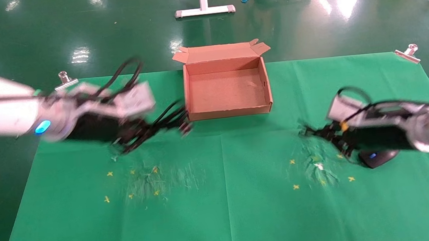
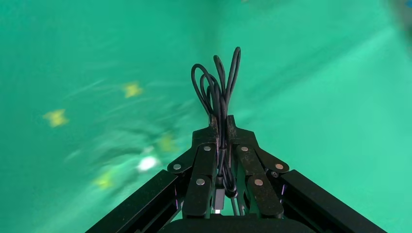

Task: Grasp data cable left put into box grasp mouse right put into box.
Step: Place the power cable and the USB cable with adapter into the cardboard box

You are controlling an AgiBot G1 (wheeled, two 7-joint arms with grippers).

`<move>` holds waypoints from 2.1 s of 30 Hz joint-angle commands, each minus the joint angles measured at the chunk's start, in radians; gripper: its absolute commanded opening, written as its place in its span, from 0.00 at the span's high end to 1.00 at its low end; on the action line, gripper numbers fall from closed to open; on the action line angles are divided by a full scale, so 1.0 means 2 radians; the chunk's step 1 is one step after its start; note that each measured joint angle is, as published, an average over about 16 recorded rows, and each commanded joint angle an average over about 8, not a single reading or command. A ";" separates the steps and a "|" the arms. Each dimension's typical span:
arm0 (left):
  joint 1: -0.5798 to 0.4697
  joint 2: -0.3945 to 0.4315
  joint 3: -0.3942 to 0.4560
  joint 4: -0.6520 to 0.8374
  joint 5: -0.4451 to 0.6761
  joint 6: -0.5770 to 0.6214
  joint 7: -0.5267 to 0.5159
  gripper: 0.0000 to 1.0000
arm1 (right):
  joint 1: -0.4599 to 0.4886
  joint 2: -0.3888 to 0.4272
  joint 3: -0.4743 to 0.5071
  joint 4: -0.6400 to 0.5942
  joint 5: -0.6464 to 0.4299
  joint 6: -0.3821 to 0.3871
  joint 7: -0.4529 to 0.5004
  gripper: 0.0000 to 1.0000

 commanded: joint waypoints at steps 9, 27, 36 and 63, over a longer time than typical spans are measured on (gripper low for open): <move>-0.016 0.136 0.028 0.155 0.037 -0.180 0.079 1.00 | 0.049 0.032 0.033 0.003 0.020 -0.001 0.003 1.00; -0.043 0.153 0.225 0.220 -0.035 -0.331 0.053 0.00 | 0.101 0.059 0.074 0.004 0.070 -0.011 0.013 1.00; -0.082 0.143 0.257 0.260 -0.066 -0.345 0.017 0.00 | 0.103 0.046 0.075 0.009 0.073 -0.001 0.011 1.00; -0.141 -0.013 0.280 0.091 0.099 -0.246 -0.217 0.00 | 0.170 -0.201 0.000 -0.085 0.034 0.063 -0.112 1.00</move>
